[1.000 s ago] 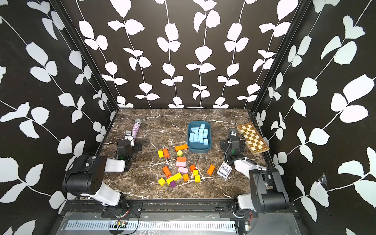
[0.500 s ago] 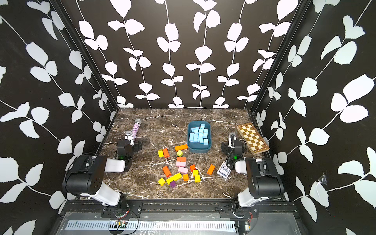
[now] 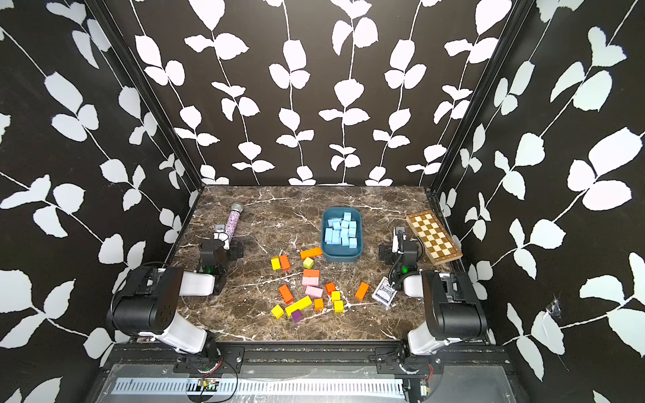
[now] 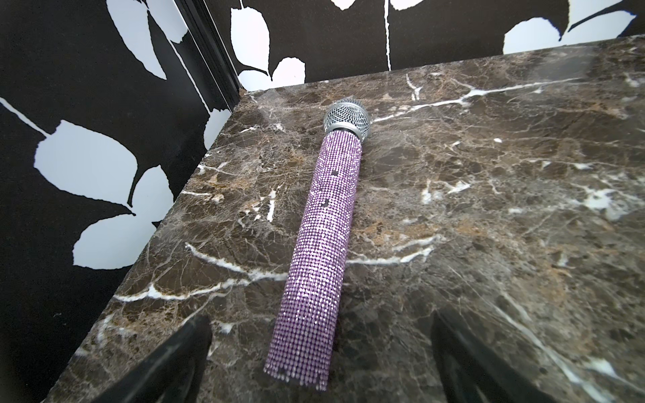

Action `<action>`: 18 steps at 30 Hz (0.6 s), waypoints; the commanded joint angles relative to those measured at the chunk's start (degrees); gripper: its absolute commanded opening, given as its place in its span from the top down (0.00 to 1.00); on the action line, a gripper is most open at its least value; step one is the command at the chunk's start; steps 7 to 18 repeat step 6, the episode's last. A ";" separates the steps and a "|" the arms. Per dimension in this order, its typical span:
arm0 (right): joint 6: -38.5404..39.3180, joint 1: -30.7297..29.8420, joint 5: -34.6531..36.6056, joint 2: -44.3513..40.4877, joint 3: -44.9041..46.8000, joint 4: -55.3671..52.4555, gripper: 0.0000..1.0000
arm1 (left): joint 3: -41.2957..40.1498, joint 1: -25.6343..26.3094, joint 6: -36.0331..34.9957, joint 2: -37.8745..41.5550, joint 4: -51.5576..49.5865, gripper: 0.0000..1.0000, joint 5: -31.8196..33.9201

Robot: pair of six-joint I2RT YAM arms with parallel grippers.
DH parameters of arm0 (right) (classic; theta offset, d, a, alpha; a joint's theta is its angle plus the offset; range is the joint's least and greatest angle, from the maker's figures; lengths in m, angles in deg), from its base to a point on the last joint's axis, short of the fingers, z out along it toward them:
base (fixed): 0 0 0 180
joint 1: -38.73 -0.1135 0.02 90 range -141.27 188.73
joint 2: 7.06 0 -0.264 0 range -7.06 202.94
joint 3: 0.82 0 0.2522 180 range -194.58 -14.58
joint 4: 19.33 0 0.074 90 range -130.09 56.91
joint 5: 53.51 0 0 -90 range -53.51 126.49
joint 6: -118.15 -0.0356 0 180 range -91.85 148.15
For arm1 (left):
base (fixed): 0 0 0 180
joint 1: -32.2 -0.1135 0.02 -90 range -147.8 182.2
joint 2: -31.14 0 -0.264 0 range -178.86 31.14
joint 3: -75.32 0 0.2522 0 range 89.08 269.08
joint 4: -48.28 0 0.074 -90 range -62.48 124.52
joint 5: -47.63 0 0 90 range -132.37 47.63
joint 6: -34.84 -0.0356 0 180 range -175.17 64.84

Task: Pick out the blue building blocks
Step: Reset both arms

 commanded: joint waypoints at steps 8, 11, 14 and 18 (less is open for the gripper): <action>-0.18 0.40 -0.69 -0.46 -0.84 2.96 0.01 | -0.23 0.17 0.40 1.26 1.40 0.01 0.12; -0.18 0.40 -0.69 -0.46 -0.84 2.96 0.01 | -0.23 0.17 0.40 1.26 1.40 0.01 0.12; -0.18 0.40 -0.69 -0.46 -0.84 2.96 0.01 | -0.23 0.17 0.40 1.26 1.40 0.01 0.12; -0.18 0.40 -0.69 -0.46 -0.84 2.96 0.01 | -0.23 0.17 0.40 1.26 1.40 0.01 0.12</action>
